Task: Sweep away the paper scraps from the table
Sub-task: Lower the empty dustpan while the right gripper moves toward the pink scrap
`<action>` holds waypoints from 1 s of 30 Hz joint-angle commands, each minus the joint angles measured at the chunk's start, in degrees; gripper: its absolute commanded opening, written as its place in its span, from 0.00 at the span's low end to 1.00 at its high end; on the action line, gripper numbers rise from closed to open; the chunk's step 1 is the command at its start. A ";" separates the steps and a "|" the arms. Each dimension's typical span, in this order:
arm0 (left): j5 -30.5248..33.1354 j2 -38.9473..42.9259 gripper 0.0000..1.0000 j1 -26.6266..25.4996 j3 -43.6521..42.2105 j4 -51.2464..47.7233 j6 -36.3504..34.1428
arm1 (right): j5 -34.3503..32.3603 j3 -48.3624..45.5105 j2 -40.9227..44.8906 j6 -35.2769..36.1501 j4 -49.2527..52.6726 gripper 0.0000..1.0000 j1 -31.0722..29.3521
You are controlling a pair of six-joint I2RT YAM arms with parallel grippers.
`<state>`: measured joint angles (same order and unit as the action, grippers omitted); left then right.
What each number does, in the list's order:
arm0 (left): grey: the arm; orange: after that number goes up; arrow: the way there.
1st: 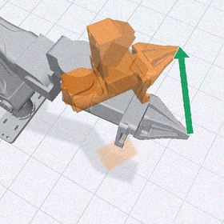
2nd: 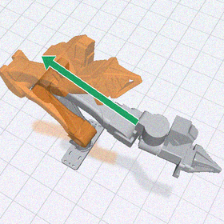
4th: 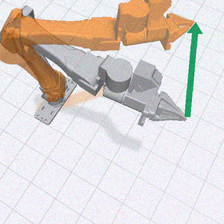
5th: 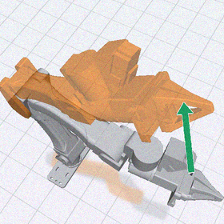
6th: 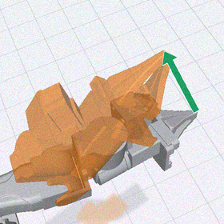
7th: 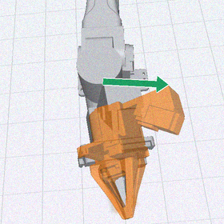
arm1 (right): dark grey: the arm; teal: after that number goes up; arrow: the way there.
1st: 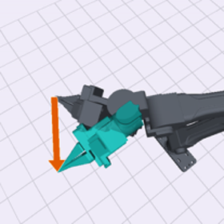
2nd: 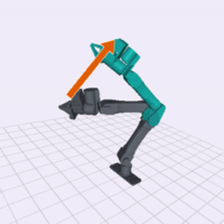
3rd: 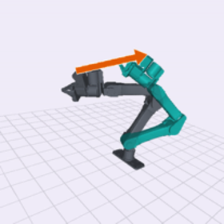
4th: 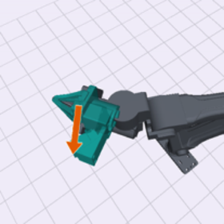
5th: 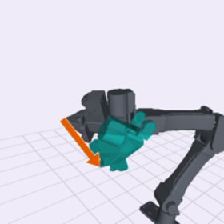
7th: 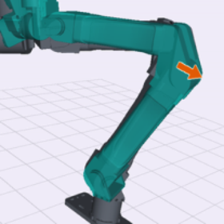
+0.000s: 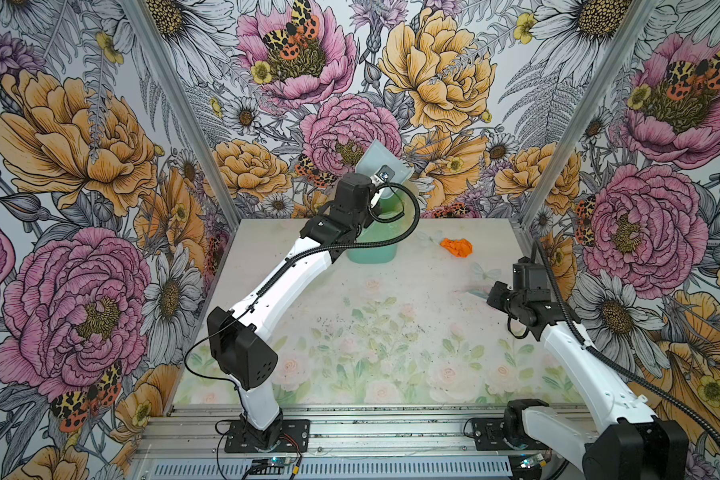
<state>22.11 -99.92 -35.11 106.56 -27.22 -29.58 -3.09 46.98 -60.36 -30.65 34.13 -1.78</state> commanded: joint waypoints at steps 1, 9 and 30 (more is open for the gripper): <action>-6.26 3.06 0.00 -0.95 -2.05 0.29 5.17 | -3.52 1.23 2.54 -1.87 0.83 0.00 0.59; -13.45 5.33 0.00 -3.53 -6.52 0.66 10.19 | -4.85 0.57 5.43 -3.58 1.97 0.00 0.82; -21.38 4.42 0.00 -7.93 -16.26 3.93 17.91 | -7.86 -0.49 9.79 -5.46 5.51 0.00 0.99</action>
<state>3.03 -95.35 -42.76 91.24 -25.41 -13.37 -9.45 46.98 -51.40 -35.18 39.33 -1.13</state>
